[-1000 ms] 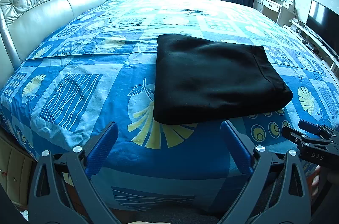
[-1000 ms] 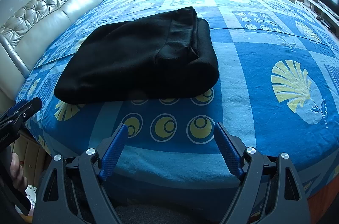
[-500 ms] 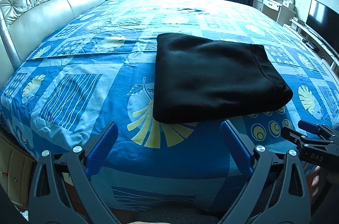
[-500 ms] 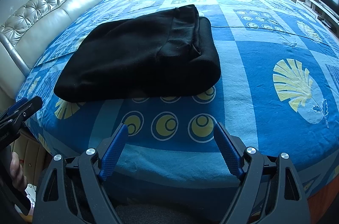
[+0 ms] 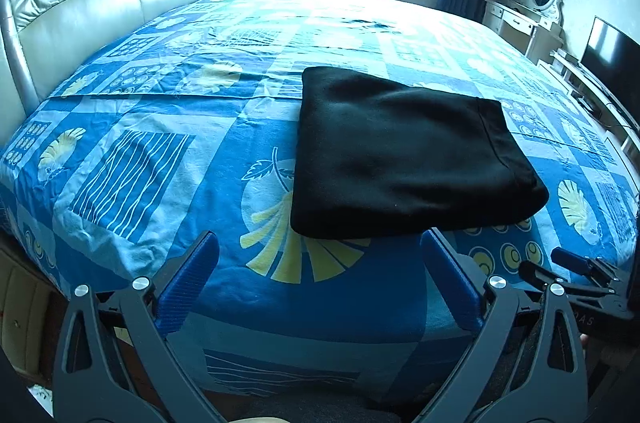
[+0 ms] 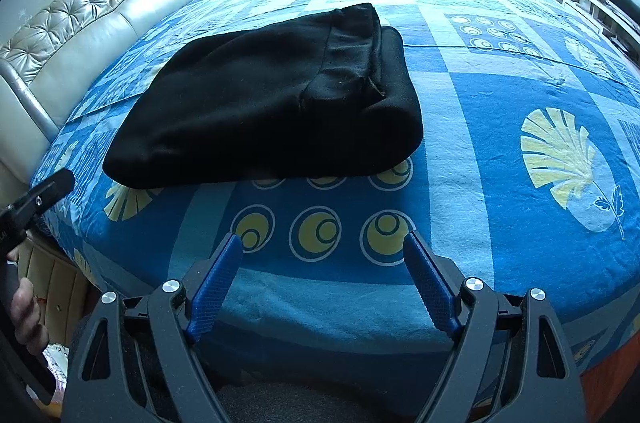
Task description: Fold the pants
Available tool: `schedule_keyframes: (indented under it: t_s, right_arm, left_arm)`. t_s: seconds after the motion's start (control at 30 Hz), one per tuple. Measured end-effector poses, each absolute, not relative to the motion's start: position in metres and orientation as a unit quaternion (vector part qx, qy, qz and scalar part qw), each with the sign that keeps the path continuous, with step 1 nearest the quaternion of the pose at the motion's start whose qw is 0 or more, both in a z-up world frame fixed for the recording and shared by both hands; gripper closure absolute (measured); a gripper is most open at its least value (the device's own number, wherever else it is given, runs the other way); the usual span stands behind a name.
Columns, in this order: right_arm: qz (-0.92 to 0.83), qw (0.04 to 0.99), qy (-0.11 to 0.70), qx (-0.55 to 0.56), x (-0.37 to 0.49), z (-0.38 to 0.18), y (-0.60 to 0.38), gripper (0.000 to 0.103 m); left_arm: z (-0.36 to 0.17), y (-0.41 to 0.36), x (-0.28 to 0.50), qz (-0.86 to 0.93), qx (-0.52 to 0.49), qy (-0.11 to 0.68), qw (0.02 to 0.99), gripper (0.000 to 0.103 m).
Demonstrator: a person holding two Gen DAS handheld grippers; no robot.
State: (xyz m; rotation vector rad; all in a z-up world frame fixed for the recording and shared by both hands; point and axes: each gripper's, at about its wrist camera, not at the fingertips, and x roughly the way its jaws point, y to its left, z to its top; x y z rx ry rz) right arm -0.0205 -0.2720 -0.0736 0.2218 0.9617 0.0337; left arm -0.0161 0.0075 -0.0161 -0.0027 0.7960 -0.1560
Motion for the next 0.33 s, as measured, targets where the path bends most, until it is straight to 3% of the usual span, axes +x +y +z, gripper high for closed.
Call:
schedule_keyframes:
  t_s: [0.17, 0.33]
  right_arm:
    - [0.044, 0.890, 0.436, 0.130, -0.011, -0.042, -0.287, 0.021]
    - [-0.006, 0.917, 0.376, 0.135, 0.054, -0.008, -0.348, 0.016]
  left_arm:
    - [0.009, 0.032, 0.006, -0.066, 0.007, 0.359, 0.931, 0.002]
    - [0.006, 0.085, 0.100, 0.031, 0.031, 0.350, 0.936, 0.002]
